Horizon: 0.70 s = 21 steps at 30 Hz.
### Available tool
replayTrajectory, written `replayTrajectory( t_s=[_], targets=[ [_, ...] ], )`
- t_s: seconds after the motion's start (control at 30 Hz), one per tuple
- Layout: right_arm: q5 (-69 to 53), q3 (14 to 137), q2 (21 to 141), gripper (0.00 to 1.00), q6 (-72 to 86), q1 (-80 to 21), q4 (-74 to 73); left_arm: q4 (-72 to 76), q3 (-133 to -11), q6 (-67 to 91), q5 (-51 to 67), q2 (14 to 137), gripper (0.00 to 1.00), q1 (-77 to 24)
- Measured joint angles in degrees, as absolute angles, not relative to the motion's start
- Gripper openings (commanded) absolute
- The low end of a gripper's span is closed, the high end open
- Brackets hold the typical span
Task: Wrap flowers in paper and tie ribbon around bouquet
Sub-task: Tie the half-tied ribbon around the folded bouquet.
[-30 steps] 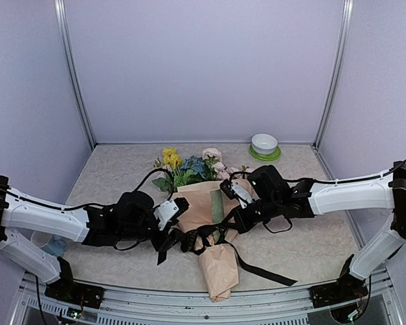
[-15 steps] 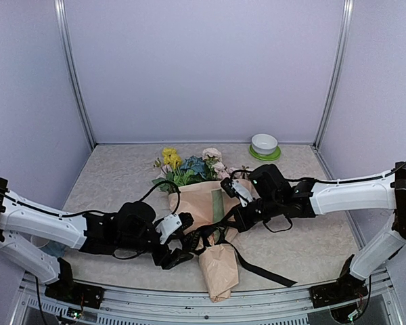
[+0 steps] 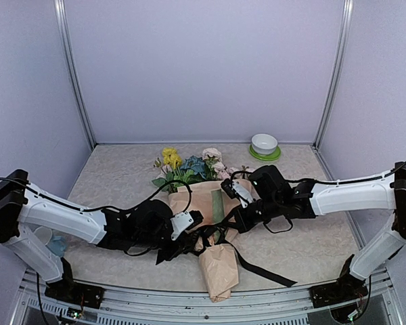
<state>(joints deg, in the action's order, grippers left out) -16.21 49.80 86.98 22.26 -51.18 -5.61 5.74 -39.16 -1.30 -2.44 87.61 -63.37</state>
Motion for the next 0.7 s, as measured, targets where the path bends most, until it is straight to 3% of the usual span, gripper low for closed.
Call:
replayTrajectory(
  t_s=[0.13,0.37,0.7],
  targets=[
    [-16.1,49.6,87.0,0.00,22.3,-51.2,-5.7,5.7,-39.2,-1.6,-2.4,87.6,0.00,-63.0],
    [-14.5,48.5,85.6,0.00,23.3,-50.5,-5.7,4.9,-39.2,-1.6,-2.4,87.6,0.00,-62.3],
    [-12.6,37.1,78.1,0.00,28.7,-45.3,-5.0,0.5,-39.3,2.6,-3.4,87.1,0.00,-61.5]
  ],
)
